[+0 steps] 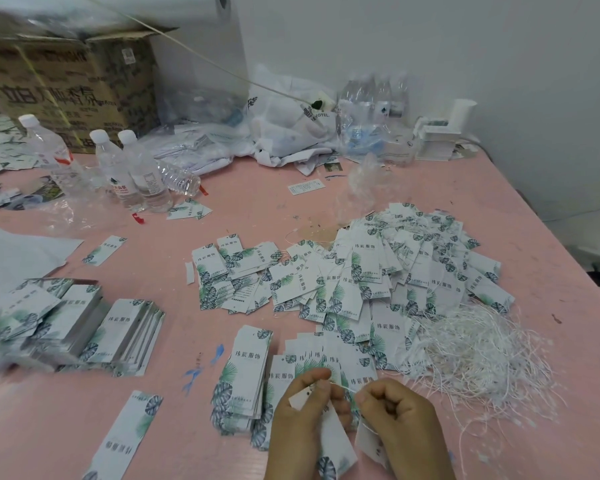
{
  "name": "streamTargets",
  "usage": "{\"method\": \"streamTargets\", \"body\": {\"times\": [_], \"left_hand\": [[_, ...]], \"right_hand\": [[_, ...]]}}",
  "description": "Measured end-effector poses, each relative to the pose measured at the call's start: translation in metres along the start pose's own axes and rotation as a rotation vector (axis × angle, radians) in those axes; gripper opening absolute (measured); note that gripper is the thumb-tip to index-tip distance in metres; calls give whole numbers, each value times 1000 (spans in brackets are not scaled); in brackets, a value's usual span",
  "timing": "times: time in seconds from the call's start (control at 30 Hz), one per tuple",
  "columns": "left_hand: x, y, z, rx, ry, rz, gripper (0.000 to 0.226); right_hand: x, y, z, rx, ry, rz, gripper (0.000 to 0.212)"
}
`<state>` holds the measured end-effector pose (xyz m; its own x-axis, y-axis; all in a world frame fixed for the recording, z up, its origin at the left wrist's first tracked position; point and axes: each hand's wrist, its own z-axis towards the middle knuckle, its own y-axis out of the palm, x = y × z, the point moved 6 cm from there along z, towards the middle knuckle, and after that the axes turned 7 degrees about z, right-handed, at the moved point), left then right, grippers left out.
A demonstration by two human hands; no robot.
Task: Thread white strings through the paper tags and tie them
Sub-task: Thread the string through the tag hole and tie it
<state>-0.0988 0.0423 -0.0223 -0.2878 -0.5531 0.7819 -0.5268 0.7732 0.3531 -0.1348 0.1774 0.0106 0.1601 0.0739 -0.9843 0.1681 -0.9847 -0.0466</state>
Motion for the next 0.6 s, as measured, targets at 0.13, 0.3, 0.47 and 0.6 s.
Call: {"method": "streamTargets", "body": {"times": [0.13, 0.3, 0.47, 0.6], "left_hand": [[-1, -4, 2, 50, 16, 0, 14], [-3, -5, 5, 58, 4, -40, 13], [-11, -3, 6, 21, -36, -34, 12], [-14, 0, 8, -24, -92, -116, 11]], "right_hand": [[4, 1, 0, -42, 11, -18, 29], [6, 1, -1, -76, 3, -71, 33], [1, 4, -5, -93, 11, -10, 36], [-4, 2, -4, -65, 2, 109, 34]]}}
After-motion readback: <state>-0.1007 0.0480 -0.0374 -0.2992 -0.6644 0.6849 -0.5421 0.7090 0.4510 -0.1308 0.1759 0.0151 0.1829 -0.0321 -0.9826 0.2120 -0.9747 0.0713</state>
